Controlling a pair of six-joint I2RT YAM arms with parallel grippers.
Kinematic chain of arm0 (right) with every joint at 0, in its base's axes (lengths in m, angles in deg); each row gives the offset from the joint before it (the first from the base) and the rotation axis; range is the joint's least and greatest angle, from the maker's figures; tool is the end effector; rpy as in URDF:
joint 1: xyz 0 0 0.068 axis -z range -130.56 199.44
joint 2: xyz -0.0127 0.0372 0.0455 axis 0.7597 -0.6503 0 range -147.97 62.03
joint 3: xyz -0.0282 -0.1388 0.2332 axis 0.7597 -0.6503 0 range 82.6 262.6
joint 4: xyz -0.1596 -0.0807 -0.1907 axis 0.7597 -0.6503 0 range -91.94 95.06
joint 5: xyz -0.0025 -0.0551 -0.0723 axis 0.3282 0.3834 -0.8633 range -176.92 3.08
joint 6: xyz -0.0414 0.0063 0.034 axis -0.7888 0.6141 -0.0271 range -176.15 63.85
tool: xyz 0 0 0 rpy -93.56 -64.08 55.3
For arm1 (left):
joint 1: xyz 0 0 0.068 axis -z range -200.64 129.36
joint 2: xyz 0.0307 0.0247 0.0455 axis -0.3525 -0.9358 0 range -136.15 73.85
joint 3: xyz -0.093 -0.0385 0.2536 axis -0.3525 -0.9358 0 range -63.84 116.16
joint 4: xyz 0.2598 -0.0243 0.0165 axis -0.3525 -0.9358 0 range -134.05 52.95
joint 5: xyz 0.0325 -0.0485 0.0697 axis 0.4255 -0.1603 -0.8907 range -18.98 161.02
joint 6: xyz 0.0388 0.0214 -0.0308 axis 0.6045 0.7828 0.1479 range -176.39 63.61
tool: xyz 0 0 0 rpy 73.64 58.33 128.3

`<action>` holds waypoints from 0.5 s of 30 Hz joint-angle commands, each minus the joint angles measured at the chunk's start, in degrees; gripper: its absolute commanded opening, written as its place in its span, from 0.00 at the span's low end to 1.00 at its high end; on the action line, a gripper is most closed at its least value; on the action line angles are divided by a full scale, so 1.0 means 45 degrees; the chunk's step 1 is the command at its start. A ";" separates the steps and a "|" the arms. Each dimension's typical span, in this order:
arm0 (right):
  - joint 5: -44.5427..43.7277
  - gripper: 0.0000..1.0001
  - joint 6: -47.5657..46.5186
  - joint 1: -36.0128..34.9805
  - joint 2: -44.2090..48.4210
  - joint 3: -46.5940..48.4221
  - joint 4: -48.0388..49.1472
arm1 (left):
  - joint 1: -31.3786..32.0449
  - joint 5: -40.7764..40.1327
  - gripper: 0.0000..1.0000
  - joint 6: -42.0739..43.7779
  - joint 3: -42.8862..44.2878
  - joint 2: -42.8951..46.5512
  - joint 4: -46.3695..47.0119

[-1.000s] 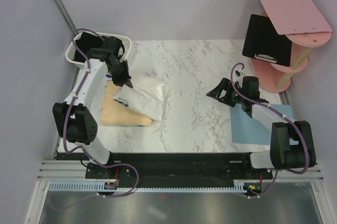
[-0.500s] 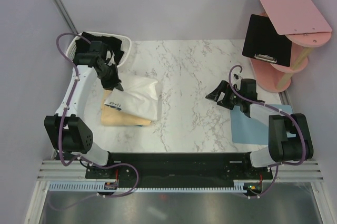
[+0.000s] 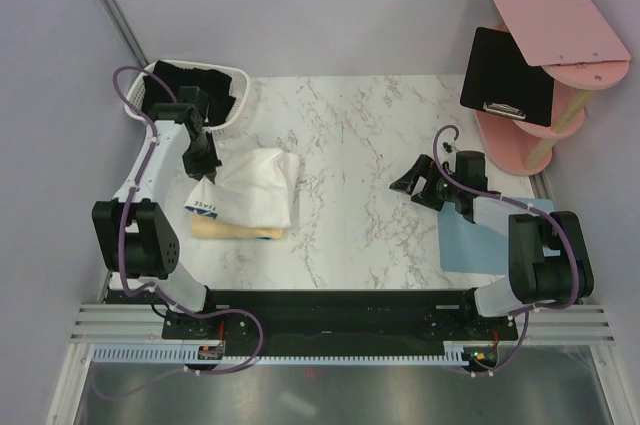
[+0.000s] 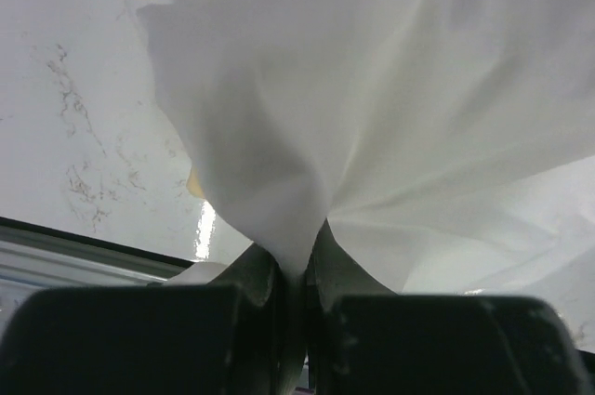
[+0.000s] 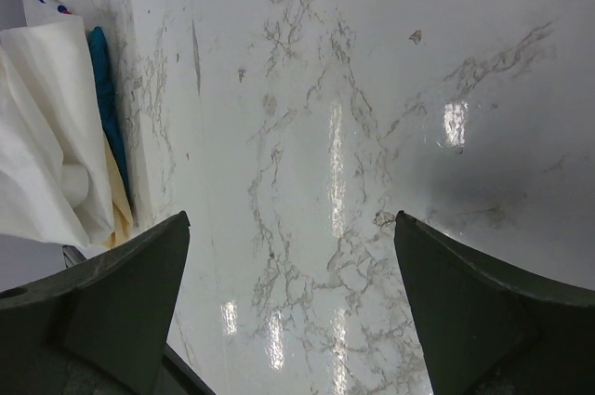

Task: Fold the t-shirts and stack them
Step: Put the neatly folded tshirt into the corner of the board with the left arm

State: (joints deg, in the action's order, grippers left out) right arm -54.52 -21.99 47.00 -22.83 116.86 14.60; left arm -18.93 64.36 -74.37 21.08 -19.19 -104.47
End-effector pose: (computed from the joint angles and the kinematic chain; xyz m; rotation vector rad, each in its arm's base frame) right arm 0.2756 0.0306 0.1568 0.3394 2.3180 0.9725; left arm 0.3123 -0.0052 0.2960 -0.4273 2.8397 0.1023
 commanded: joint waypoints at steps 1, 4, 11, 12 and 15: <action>0.0221 0.98 -0.0168 0.0034 -0.0185 0.0238 0.0419 | -0.0127 -0.1859 0.02 -0.0165 -0.0024 -0.0379 -0.0058; 0.0221 0.98 -0.0187 0.0014 -0.0146 0.0238 0.0361 | -0.0127 -0.2932 0.35 -0.0457 0.0266 -0.0906 -0.0232; 0.0143 0.98 -0.0284 0.0014 0.0068 -0.0035 0.0380 | -0.0030 -0.3355 1.00 -0.0772 0.0582 0.0865 0.0467; 0.0104 0.98 -0.0285 0.0034 0.0069 -0.0074 0.0399 | -0.0030 -0.2630 1.00 -0.0481 0.0426 0.1701 0.1340; 0.0104 0.98 -0.0265 0.0014 0.0049 -0.0250 0.0516 | 0.0009 0.0884 0.93 -0.0244 -0.0936 0.3323 0.3214</action>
State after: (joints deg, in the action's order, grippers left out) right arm -54.41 -22.10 47.02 -23.33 116.71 14.60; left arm -19.17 53.50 -76.64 20.65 -16.39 -101.36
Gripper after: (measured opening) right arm 0.982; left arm 0.993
